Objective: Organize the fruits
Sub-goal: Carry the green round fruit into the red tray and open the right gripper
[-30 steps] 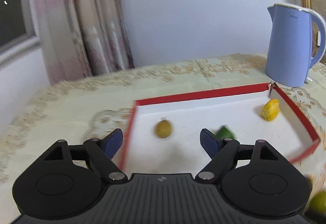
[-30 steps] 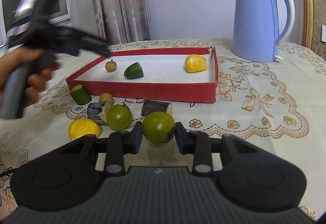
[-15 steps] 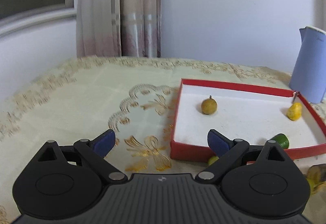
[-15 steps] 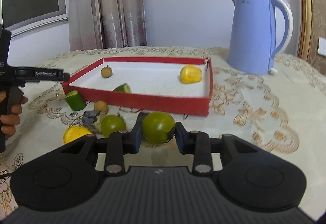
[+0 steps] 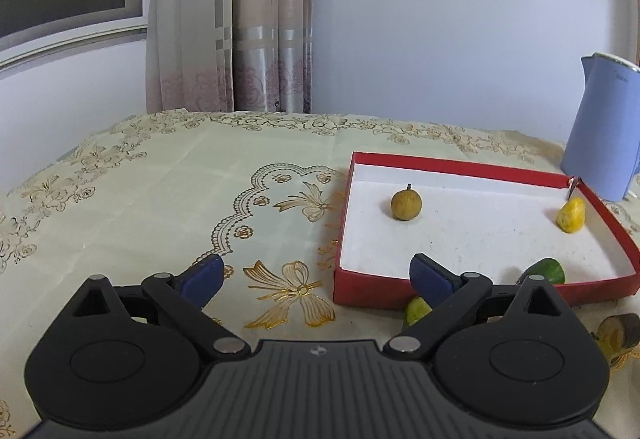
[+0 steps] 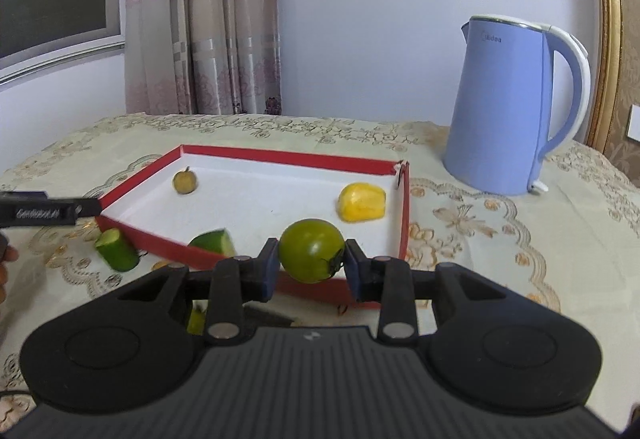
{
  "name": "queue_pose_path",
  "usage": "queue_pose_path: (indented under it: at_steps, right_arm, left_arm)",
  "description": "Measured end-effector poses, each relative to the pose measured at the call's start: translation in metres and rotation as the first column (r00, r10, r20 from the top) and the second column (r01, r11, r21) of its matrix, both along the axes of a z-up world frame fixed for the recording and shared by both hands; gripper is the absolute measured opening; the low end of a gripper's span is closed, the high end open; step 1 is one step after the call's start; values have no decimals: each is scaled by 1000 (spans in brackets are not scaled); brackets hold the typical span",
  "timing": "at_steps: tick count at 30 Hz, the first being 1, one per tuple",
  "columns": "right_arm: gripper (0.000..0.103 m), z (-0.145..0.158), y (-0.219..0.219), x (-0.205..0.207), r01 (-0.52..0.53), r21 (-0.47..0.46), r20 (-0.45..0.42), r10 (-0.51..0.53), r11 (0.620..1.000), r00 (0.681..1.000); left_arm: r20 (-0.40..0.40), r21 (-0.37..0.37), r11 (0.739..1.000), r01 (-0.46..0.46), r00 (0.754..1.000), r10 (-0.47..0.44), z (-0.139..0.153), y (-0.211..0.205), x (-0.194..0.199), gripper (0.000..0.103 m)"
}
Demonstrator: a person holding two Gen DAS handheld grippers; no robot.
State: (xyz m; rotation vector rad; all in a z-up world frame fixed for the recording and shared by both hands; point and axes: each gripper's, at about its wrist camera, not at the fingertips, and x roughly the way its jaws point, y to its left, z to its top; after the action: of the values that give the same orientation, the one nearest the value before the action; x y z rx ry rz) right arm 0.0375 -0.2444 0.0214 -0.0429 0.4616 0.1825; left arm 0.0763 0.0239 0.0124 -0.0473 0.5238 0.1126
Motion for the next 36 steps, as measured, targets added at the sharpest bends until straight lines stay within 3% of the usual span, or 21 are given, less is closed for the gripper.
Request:
queue_pose_path:
  at_steps: [16,24,30,31,32,36]
  right_arm:
    - [32,-17,-6,74,55,-55,-84,-60,997,995]
    - [32,-28,-12,89,85,-59,-108,-91,995,990]
    - [33,-29,-10,89,83,-70,-101,-90,994,991]
    - [35,-28,-10,89,83,-67,-101,-90,994,991]
    - [44,-27,-10,89,84,-61,-102,-90,995,991]
    - [46,-24,-9,86,81,-70,-88,-87,994,992]
  left_arm:
    - [-44,-20,1000,-16,999,16,-5,3,6,102]
    - [-22,-76,995,-57,998,56,-5,12,5,102]
    - [-41,-84,996,-41,998,38,-5,12,6,102]
    - [-43,-84,996,-42,998,38,-5,12,6,102]
    - [-43,-83,996,-44,998,40,-5,12,6,102]
    - [-40,-69,997,-47,998,44,-6,10,6,102]
